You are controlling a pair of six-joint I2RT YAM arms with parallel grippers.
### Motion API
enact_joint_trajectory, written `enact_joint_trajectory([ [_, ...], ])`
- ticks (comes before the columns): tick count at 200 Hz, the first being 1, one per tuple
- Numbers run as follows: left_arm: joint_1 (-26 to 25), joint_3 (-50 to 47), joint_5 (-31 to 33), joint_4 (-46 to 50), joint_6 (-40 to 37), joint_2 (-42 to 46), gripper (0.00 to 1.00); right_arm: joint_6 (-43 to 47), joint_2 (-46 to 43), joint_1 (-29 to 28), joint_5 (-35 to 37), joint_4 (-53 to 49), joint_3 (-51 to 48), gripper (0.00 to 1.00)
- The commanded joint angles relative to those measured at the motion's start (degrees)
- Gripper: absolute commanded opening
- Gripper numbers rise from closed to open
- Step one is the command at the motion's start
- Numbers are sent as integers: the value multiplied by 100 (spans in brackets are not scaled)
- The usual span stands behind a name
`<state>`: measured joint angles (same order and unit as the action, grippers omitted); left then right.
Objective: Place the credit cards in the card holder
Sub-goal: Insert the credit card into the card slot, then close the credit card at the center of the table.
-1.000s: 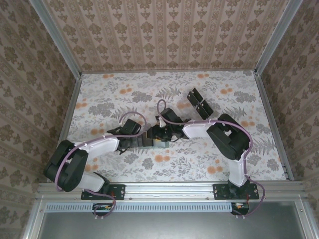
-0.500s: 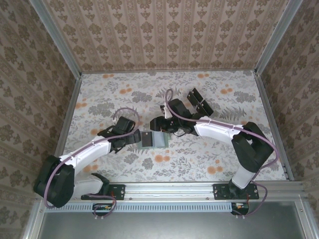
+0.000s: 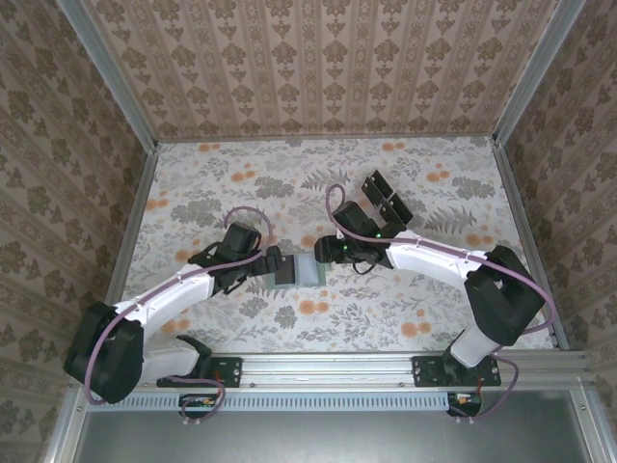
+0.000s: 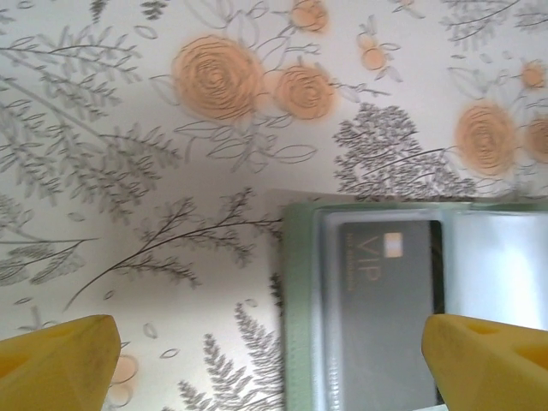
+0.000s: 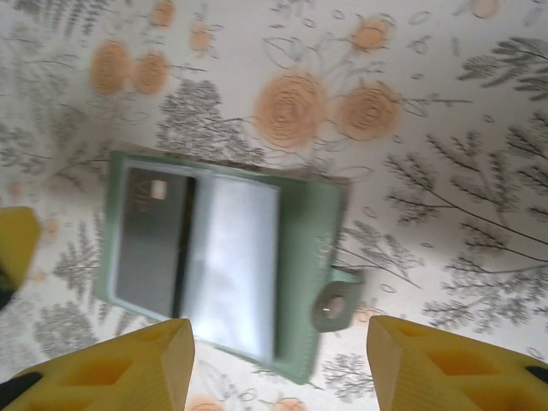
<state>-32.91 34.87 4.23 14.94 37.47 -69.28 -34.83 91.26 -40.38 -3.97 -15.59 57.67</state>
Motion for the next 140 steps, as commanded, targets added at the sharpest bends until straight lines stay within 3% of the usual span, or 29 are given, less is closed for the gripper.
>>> enact_joint_trajectory([
  [1,30,-136,-355,-510,52,-119,100,141,64,20,345,-130,-149,56],
  [87,-10,-323,-554,-1201,146,-763,100,126,678,57,103,275,-175,49],
  [140,-83,-368,-702,-1721,181,-1143,100,56,813,87,-39,496,-319,19],
])
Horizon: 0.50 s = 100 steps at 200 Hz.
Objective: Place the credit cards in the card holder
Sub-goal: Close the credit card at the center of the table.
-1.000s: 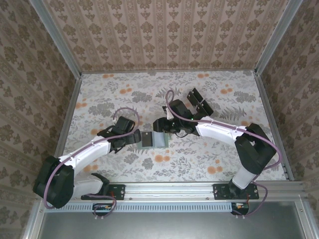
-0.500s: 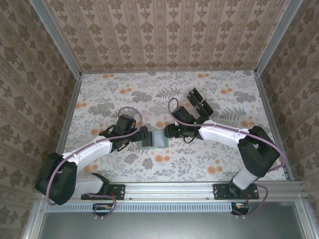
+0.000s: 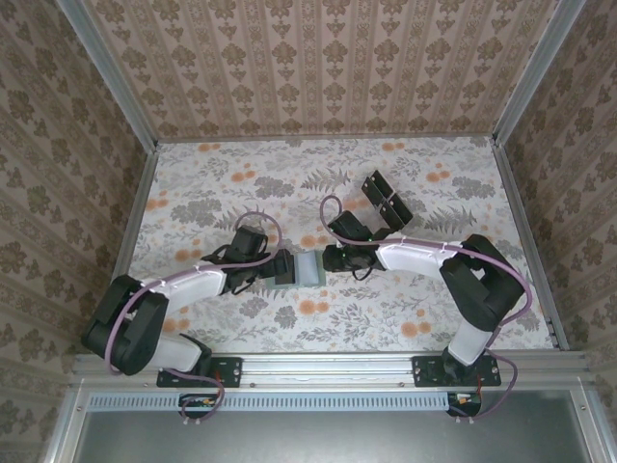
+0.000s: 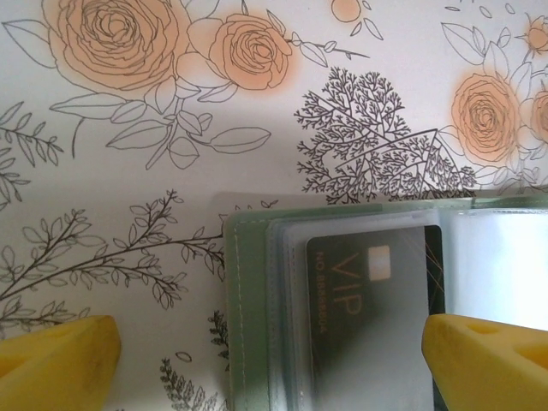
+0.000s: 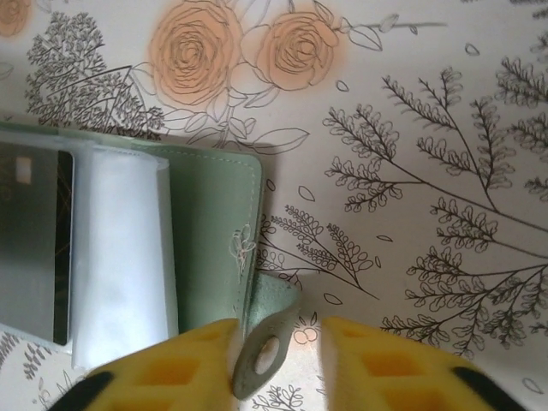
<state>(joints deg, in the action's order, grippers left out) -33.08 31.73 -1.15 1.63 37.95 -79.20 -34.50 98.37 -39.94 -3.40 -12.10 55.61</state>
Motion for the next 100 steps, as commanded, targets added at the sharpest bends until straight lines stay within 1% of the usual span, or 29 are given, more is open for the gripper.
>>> enact_joint_trajectory([
  [1,-66,-53,-165,-395,133,-158,100,23,108,41,-102,146,-118,19],
  [15,-93,-45,-208,-510,136,-231,100,-10,134,48,-150,213,-168,13],
  [57,-224,-61,-290,-828,180,-333,100,-127,251,57,-329,456,-319,3],
  [100,-383,-89,-325,-1029,276,-324,100,-220,375,57,-470,633,-417,0],
])
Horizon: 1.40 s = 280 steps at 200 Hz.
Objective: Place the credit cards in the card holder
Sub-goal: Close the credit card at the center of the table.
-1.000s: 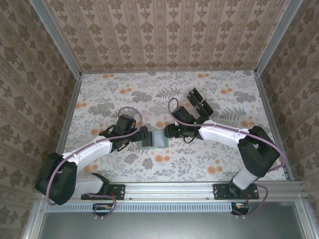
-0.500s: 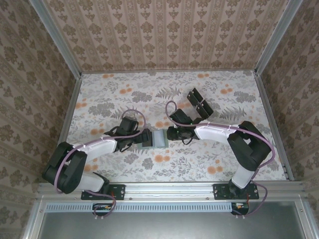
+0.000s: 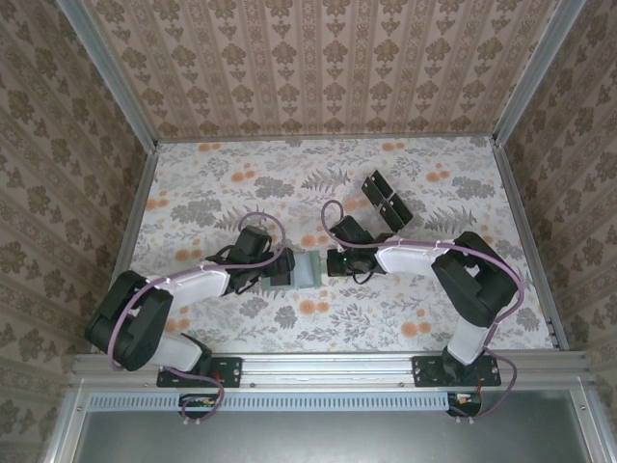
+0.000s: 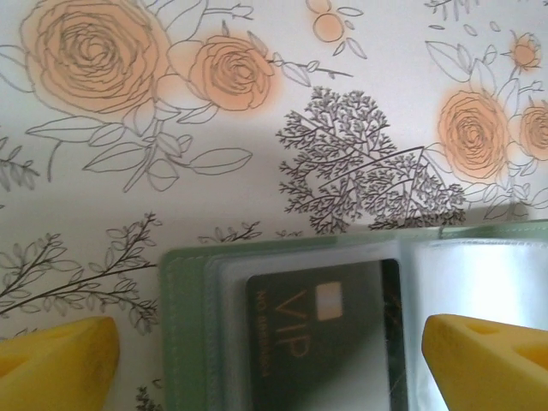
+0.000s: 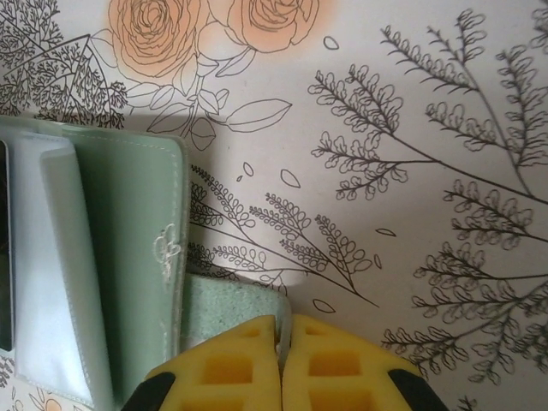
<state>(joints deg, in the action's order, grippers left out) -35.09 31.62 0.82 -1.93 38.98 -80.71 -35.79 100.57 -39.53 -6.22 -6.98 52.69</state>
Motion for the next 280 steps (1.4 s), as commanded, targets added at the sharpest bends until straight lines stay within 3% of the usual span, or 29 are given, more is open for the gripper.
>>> enact_joint_trajectory([
  [1,-182,-82,-522,-679,176,-173,100,-97,155,15,-187,129,-126,0],
  [55,-235,-200,-522,-838,320,67,100,-145,247,15,-310,237,-128,0],
  [131,-323,-356,-429,-918,642,1143,100,-157,420,15,-413,277,-14,0],
  [231,-1091,293,-393,-1640,883,134,100,-195,401,97,-477,287,44,0],
  [253,-1183,354,-333,-1781,948,-120,100,-244,125,263,-460,270,-100,25],
  [280,-1268,338,-191,-1957,1023,-375,100,-231,-306,482,-446,155,-317,34],
])
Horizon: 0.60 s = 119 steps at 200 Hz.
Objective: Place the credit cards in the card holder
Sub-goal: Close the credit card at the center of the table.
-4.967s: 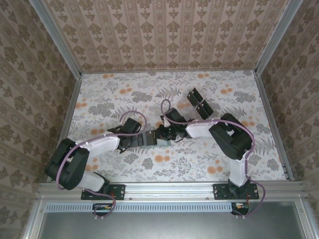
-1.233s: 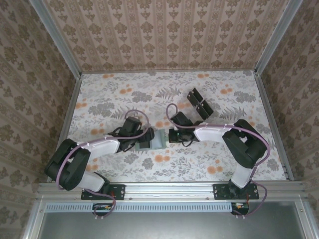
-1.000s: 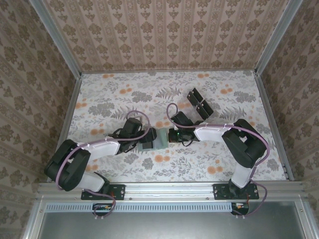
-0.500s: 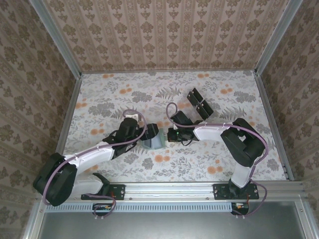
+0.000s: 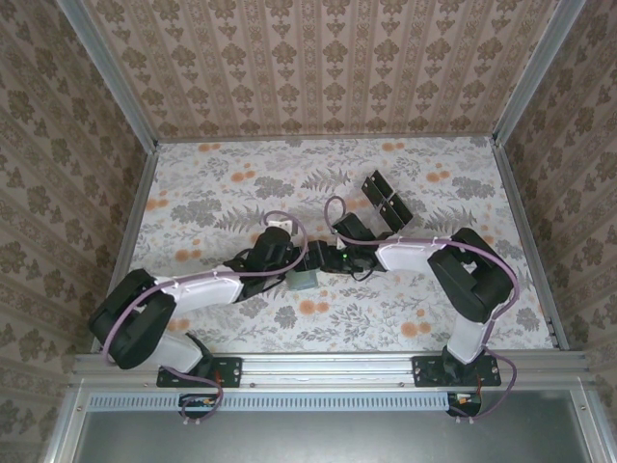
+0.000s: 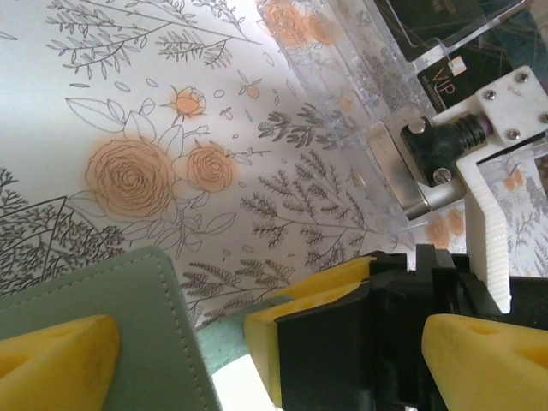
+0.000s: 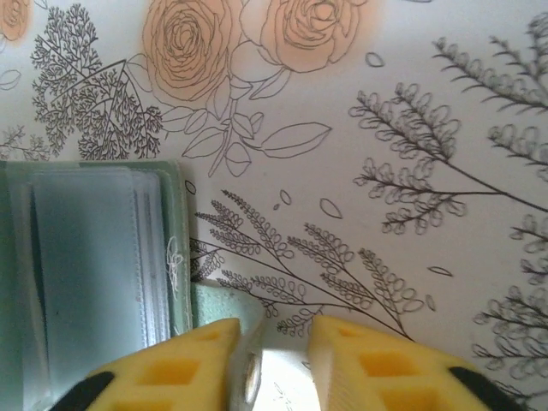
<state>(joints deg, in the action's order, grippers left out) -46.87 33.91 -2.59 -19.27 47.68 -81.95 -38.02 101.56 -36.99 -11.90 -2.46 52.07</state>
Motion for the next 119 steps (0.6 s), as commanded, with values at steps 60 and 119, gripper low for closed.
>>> enact_joint_trajectory([
  [60,-163,-222,487,-564,379,-700,100,-58,-1225,412,173,-496,-682,36],
  [119,-73,266,425,288,-21,-180,100,-363,-1756,251,-351,-90,-958,22],
])
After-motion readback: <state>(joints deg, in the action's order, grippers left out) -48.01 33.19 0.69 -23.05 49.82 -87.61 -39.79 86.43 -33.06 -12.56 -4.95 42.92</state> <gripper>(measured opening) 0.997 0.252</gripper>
